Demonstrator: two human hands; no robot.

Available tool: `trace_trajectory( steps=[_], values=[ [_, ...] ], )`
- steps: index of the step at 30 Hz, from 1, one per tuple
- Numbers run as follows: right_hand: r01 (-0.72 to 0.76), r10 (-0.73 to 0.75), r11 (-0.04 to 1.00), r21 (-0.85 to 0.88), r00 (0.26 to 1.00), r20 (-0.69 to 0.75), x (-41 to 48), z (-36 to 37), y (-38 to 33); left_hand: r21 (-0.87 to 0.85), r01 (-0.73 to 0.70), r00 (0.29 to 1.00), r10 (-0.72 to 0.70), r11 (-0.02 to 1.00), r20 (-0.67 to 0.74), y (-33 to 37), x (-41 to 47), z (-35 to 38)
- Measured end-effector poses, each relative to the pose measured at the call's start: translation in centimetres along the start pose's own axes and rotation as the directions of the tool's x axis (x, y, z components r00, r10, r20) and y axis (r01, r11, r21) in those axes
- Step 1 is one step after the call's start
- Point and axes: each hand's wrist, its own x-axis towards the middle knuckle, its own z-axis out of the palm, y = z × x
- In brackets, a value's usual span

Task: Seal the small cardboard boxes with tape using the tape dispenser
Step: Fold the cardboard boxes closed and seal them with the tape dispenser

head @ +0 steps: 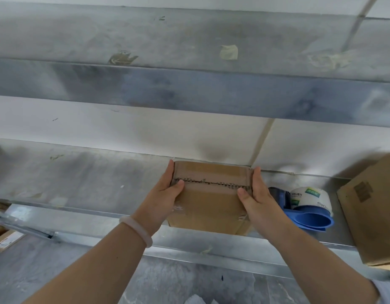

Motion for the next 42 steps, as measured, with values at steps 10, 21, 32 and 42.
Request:
trace_trajectory(
  steps=[10, 21, 32, 42],
  values=[
    [0.018, 0.015, 0.987, 0.161, 0.98, -0.2, -1.6, -0.4, 0.3, 0.205, -0.136, 0.977, 0.098, 0.969, 0.187, -1.9, -1.6, -3.1],
    [0.118, -0.087, 0.98, 0.161, 0.978, -0.189, -2.5, -1.2, 1.0, -0.204, -0.019, 1.0, 0.022, 0.979, 0.013, -2.7, -5.6, 0.5],
    [0.297, -0.284, 0.942, 0.156, 0.954, -0.099, -2.8, -3.3, 0.3, -0.229, -0.151, 0.956, 0.083, 0.962, -0.281, 0.4, -8.6, 2.9],
    [0.372, -0.381, 0.912, 0.17, 0.924, 0.021, -2.1, -3.8, -0.4, -0.187, -0.179, 0.899, 0.083, 0.966, -0.431, 0.2, -10.7, 3.3]
  ],
)
